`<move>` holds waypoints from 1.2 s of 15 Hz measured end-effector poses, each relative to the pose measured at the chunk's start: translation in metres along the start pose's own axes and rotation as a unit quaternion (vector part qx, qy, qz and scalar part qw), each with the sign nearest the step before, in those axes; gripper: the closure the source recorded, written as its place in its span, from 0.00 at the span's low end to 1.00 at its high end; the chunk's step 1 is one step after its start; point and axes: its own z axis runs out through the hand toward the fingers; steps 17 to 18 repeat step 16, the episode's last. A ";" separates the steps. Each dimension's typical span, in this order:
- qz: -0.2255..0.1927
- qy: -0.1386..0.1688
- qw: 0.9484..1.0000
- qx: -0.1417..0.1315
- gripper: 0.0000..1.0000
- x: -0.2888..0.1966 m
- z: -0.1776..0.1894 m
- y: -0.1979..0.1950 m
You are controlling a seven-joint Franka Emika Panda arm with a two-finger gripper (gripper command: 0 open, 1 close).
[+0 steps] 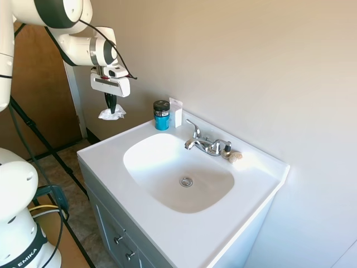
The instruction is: Throw the tissue in the trash bin
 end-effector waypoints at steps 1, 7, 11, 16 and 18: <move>-0.002 -0.001 1.000 0.001 0.00 0.001 0.003 -0.006; -0.006 0.001 1.000 -0.014 0.00 0.006 0.008 -0.011; -0.010 0.001 1.000 -0.016 0.00 0.002 0.008 -0.012; -0.001 0.014 1.000 0.004 0.00 0.011 -0.023 -0.010; -0.001 0.014 1.000 0.004 0.00 0.011 -0.023 -0.010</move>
